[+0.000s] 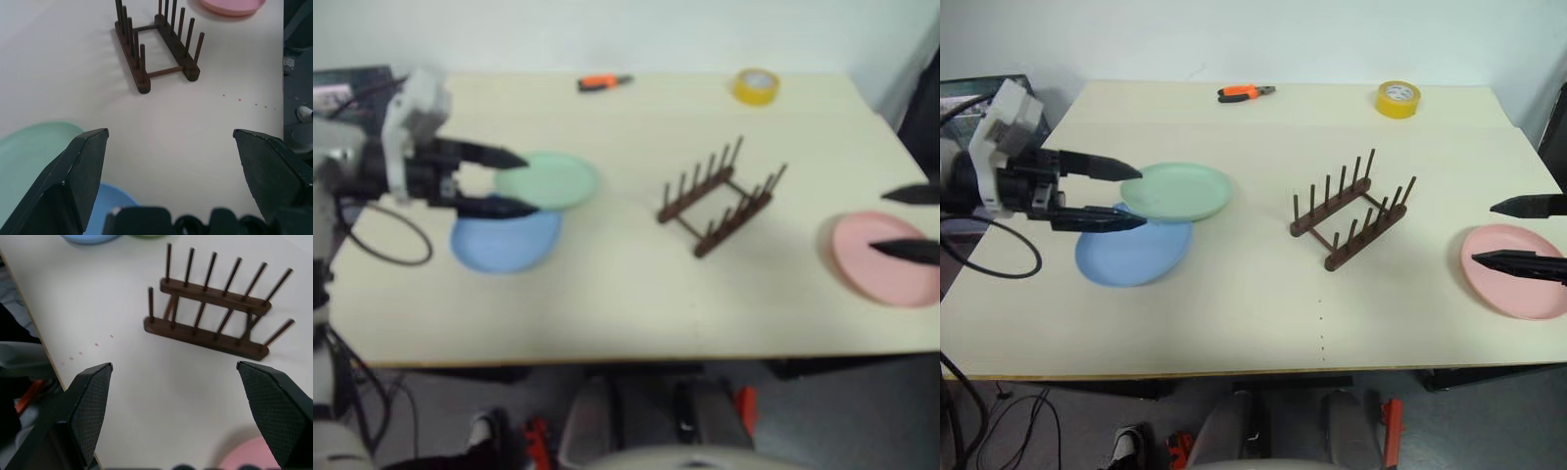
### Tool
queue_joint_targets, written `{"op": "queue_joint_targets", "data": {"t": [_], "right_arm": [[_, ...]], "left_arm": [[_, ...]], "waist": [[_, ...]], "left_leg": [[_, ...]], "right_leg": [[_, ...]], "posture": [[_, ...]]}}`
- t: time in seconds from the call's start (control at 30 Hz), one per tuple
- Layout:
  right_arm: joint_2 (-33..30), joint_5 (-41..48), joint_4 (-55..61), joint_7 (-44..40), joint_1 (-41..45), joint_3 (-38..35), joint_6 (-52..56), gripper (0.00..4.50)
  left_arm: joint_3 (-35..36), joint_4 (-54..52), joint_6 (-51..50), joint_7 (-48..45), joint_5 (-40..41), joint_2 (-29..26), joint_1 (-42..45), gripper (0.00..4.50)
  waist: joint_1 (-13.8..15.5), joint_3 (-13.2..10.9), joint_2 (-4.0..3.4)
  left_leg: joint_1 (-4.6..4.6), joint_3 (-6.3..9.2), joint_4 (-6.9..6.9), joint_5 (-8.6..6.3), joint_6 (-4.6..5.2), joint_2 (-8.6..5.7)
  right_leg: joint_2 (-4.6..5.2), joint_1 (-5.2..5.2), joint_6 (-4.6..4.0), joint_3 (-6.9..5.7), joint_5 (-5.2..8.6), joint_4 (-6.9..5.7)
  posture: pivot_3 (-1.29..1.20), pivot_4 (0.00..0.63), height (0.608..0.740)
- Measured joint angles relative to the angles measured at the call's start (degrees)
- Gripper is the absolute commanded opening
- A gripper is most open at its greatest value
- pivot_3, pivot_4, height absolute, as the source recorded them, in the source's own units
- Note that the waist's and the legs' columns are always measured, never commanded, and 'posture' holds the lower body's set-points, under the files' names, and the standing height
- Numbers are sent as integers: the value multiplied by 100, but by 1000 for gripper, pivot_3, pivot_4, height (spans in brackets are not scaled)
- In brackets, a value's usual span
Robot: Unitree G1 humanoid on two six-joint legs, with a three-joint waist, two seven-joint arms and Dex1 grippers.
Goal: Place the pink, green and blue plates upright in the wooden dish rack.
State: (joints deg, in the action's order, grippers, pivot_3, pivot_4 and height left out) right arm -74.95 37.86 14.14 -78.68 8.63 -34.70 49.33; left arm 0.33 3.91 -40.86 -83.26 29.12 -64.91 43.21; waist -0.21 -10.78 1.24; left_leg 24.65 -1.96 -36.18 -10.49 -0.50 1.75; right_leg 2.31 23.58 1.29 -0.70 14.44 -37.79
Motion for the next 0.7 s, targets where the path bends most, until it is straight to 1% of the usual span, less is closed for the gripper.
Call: {"op": "queue_joint_targets", "data": {"t": [0.07,0.13,0.2,0.27,0.37,0.4,0.43,0.5,0.53,0.6,0.7], "right_arm": [[2,11,15,28,4,0,26,4452],[20,76,107,116,-18,-61,115,4452],[42,146,182,147,-74,-173,182,4452],[50,168,195,172,-78,-273,240,4452],[51,161,205,253,-139,-354,255,4452],[52,158,231,270,-180,-362,252,4452],[56,153,262,271,-236,-371,237,4452],[120,142,312,298,-353,-396,227,4452],[151,145,344,335,-370,-397,230,4452],[221,162,449,439,-379,-405,253,4452],[321,197,769,591,-488,-454,383,4452]], "left_arm": [[11,-40,2,-1,0,-24,-54,4500],[-4,-300,-5,-12,0,-127,-249,4500],[-48,-444,-18,110,-16,57,-191,4500],[-165,-616,-97,360,-21,431,-70,4500],[-443,-1136,-265,720,102,1293,-41,4500],[-667,-1393,-271,885,123,1663,-61,4500],[-852,-1562,-268,1026,106,1920,-108,4500],[-1224,-1681,-145,1485,-240,2291,-231,4500],[-1402,-1671,-62,1754,-486,2466,-293,4500],[-1801,-1593,225,2335,-995,3022,-432,4500],[-2356,-1167,532,2892,-1536,3715,-513,4500]], "waist": [[5,-1,2],[6,0,0],[17,-1,1],[65,0,2],[94,0,4],[96,0,4],[96,0,5],[74,1,4],[53,2,1],[46,4,-1],[46,2,3]], "left_leg": [[0,1,0,0,0,0],[0,-2,2,0,0,-2],[1,2,-1,0,0,-2],[2,6,-6,0,0,-6],[5,4,-19,0,1,-10],[9,2,-23,0,2,-9],[9,1,-25,-1,4,-10],[7,1,-24,-2,4,-7],[5,1,-23,-2,4,-8],[2,7,-24,-1,4,-9],[4,12,-40,-1,4,-12]], "right_leg": [[0,1,0,-2,0,0],[3,1,-3,1,2,-1],[3,-2,-2,-1,1,-1],[5,-7,1,-4,-1,0],[8,-17,10,0,-5,6],[7,-17,16,3,-9,10],[6,-17,20,6,-12,11],[0,-17,49,9,-28,10],[-3,-15,49,10,-29,5],[-6,-17,48,9,-29,0],[-17,-19,43,8,-31,-6]], "posture": [[0,150,740],[0,150,740],[0,150,740],[0,150,740],[0,150,740],[0,150,740],[0,150,740],[0,150,740],[0,150,740],[0,150,740],[0,150,740]]}}
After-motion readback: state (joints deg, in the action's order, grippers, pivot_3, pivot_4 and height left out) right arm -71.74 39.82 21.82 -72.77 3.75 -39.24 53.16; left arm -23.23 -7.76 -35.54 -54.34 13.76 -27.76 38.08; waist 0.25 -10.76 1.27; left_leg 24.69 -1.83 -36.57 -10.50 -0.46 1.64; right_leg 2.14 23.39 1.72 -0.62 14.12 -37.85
